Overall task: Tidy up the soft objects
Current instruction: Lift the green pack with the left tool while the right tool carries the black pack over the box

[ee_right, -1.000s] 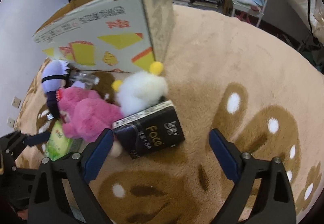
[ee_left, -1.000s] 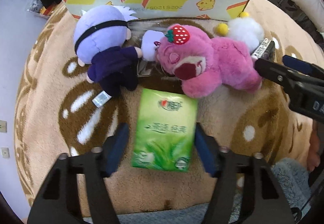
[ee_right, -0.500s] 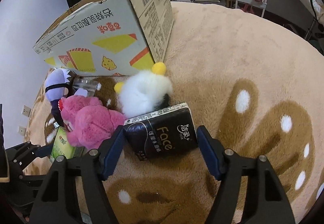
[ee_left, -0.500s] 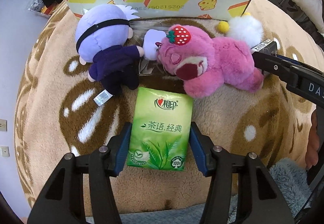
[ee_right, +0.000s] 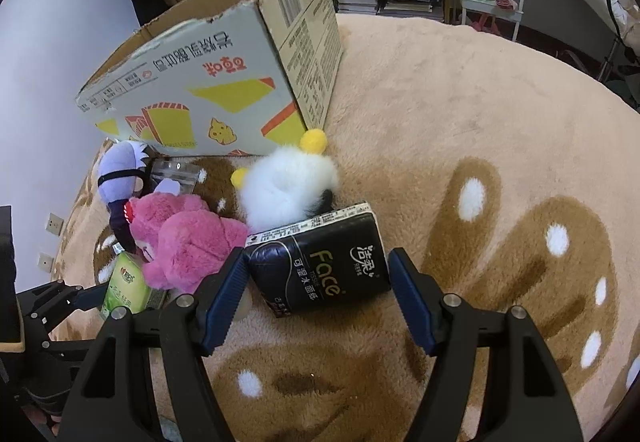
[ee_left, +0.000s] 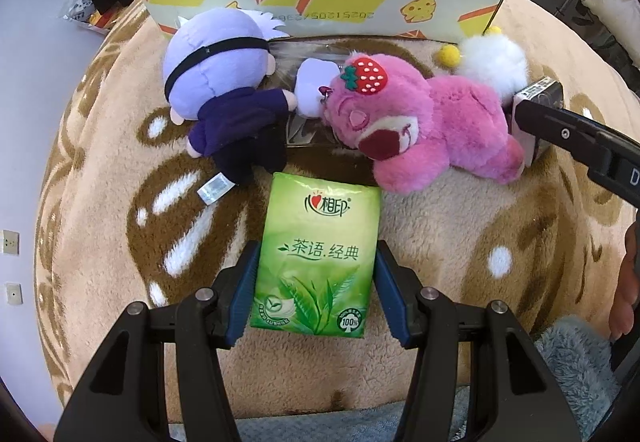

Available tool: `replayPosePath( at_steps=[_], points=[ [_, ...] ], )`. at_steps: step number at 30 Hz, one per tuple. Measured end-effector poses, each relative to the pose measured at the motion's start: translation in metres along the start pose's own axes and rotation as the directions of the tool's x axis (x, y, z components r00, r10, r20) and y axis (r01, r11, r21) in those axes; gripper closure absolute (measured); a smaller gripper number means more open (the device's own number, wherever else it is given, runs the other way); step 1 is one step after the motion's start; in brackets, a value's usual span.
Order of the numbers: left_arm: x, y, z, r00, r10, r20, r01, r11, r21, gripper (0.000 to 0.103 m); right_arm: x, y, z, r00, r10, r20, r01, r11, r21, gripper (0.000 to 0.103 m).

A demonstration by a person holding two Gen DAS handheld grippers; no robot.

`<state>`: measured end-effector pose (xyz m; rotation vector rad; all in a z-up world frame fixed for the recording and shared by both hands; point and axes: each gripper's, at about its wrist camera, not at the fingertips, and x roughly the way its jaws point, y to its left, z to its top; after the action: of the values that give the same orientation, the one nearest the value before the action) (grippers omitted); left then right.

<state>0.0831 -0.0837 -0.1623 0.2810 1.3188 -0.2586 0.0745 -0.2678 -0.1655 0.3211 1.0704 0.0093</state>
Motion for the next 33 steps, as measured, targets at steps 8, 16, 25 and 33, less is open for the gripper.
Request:
replayPosePath(
  at_steps=[8, 16, 25, 33],
  points=[
    [-0.012, -0.004, -0.005, 0.999, 0.027, 0.043, -0.027, 1.0, -0.004, 0.048, -0.01, -0.001, -0.003, 1.0, -0.013, 0.023, 0.012, 1.0, 0.004, 0.028],
    [-0.055, -0.002, -0.016, 0.978, 0.08, 0.193, -0.074, 0.996, -0.041, 0.049, -0.049, 0.006, -0.005, 0.986, -0.036, 0.163, 0.039, 0.999, -0.014, 0.028],
    [-0.097, 0.003, -0.025, 0.938, 0.111, 0.329, -0.092, 0.993, -0.072, 0.049, -0.102, 0.029, -0.013, 0.929, -0.043, 0.368, 0.073, 0.995, -0.066, 0.028],
    [-0.14, 0.017, -0.033, 0.857, 0.124, 0.5, -0.074, 0.99, -0.119, 0.049, -0.143, 0.05, -0.019, 0.862, -0.053, 0.505, 0.122, 0.987, -0.105, 0.028]
  ],
)
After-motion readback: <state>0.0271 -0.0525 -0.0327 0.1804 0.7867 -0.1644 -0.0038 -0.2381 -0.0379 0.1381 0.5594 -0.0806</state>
